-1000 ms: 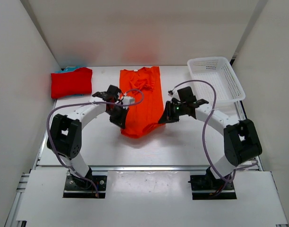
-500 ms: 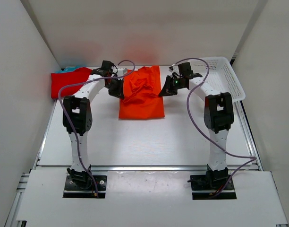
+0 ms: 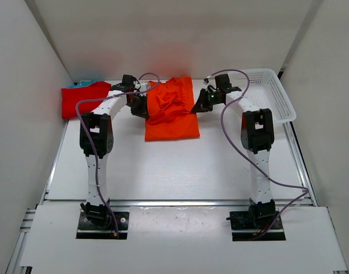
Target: Fold and stack the t-shirts
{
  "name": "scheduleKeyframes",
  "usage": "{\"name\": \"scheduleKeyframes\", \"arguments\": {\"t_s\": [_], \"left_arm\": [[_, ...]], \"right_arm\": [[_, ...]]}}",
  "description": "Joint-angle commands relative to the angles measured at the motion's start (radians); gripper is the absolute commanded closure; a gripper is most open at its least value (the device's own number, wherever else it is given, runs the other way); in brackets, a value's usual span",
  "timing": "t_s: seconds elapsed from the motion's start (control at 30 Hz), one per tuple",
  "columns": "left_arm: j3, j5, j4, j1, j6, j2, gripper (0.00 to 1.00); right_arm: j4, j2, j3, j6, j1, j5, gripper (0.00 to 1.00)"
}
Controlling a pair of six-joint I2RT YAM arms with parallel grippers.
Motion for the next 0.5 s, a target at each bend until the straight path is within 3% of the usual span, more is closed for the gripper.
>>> {"name": "scheduleKeyframes", "arguments": {"t_s": [0.0, 0.07, 0.13, 0.2, 0.37, 0.47], "left_arm": [[0.004, 0.027, 0.085, 0.002, -0.020, -0.040, 1.00], [0.032, 0.012, 0.079, -0.009, -0.017, -0.008, 0.94], [0.041, -0.031, 0.069, -0.005, -0.020, 0.001, 0.85], [0.028, -0.059, 0.083, 0.008, -0.035, -0.014, 0.69], [0.004, -0.155, 0.097, 0.061, -0.063, -0.049, 0.45], [0.000, -0.197, 0.089, 0.054, -0.032, -0.084, 0.40]], "right_arm": [[0.051, 0.034, 0.063, 0.010, -0.008, -0.039, 0.92], [0.051, 0.068, 0.097, 0.013, -0.015, -0.030, 0.71], [0.042, 0.076, 0.117, 0.017, -0.020, -0.025, 0.65], [0.024, 0.054, 0.140, 0.010, -0.023, 0.002, 0.54], [-0.019, -0.032, 0.114, -0.036, -0.025, 0.067, 0.53], [-0.053, -0.126, 0.034, -0.067, -0.019, 0.122, 0.56]]}}
